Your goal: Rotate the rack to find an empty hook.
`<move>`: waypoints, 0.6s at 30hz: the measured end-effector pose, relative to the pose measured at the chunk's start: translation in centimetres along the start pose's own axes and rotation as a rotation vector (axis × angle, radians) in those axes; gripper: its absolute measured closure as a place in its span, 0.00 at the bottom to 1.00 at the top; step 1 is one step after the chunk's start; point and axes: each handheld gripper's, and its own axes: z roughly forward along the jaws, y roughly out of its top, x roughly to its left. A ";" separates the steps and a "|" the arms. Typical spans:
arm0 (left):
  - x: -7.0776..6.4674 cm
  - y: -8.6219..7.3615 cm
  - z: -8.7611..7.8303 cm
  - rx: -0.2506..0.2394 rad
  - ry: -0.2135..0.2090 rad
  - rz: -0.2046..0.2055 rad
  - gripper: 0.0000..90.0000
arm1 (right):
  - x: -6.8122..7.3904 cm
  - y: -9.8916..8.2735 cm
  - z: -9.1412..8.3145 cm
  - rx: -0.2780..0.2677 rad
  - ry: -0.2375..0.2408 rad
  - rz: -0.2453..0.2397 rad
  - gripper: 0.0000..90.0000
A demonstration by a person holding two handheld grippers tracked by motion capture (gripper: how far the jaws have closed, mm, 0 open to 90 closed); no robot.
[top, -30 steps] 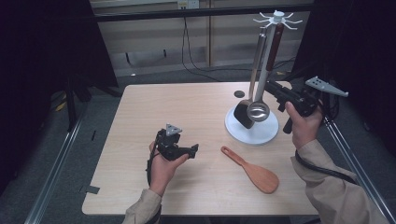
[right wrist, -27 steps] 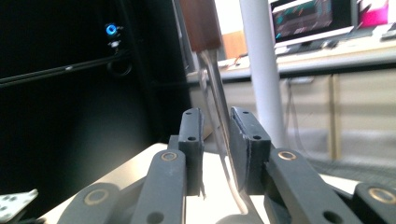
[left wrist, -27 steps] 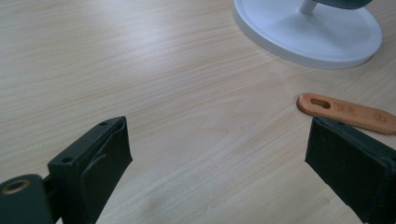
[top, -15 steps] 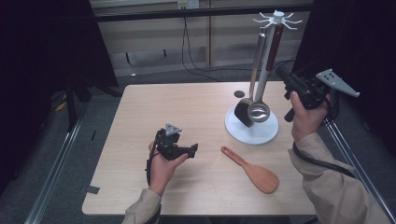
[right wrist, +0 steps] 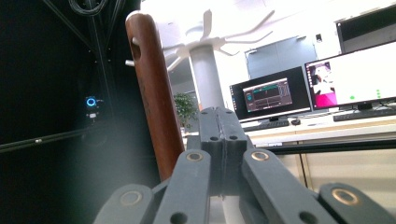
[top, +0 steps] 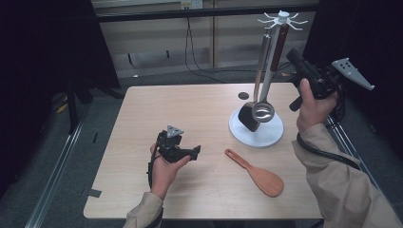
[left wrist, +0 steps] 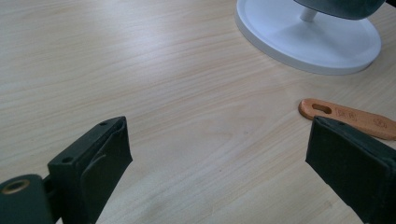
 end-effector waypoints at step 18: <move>0.1 0.0 0.1 0.003 -0.003 0.001 0.07 | 0.1 1.6 1.3 -0.053 0.002 -0.012 1.00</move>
